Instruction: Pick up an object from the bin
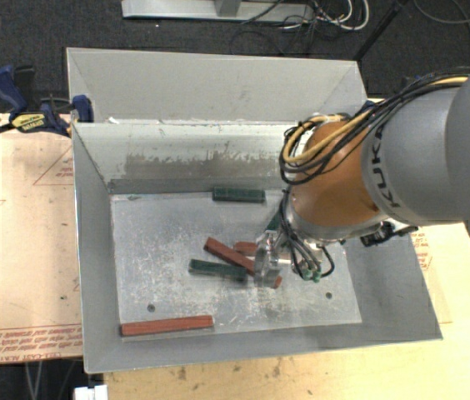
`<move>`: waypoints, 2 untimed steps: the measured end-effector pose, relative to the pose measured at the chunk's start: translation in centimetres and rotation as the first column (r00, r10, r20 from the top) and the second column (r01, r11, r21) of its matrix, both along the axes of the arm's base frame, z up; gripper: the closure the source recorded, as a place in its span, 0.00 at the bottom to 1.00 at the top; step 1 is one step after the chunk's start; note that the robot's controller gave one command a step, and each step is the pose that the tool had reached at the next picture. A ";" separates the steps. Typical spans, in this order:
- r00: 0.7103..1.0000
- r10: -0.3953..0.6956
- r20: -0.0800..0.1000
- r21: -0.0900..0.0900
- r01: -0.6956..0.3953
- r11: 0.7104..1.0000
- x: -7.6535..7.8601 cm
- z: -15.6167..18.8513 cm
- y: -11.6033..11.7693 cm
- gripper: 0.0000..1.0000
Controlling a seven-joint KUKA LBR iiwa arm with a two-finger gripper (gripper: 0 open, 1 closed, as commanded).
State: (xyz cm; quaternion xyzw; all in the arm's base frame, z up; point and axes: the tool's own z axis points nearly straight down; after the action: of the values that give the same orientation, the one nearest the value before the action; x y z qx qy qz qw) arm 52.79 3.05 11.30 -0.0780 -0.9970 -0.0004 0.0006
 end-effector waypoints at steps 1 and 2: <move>0.980 0.197 0.008 -0.006 -0.197 0.980 6.0 4.2 -7.6 0.00; 0.980 0.201 0.005 -0.001 -0.201 0.980 5.9 4.0 -7.3 0.00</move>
Offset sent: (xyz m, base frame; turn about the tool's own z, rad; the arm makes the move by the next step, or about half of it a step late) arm 0.0000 0.0000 0.0000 0.0000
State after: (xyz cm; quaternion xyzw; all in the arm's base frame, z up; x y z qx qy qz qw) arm 58.69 -4.21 15.32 0.0232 -0.9997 -0.0003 -0.0017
